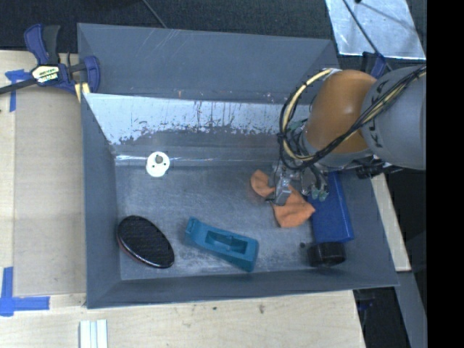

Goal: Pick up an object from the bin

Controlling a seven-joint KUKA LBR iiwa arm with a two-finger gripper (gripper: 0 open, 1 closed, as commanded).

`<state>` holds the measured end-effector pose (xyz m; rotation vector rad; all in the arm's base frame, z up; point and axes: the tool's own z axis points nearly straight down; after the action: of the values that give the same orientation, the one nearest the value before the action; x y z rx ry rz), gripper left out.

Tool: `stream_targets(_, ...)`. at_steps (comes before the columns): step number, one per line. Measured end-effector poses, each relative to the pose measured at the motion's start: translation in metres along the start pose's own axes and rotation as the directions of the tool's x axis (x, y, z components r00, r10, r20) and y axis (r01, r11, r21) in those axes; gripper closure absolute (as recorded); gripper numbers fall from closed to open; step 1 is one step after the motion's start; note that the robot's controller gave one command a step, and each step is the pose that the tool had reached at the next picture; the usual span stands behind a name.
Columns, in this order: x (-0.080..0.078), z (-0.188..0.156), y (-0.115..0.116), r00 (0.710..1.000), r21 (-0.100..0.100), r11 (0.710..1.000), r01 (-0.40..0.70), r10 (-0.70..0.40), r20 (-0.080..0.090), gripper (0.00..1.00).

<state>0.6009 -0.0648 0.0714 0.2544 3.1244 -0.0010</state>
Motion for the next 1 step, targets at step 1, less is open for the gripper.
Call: stream_targets(1, -0.0016, -0.0613, 0.0145, 1.000, -0.001, 1.000, 0.001, -0.001, -0.004, 1.00)
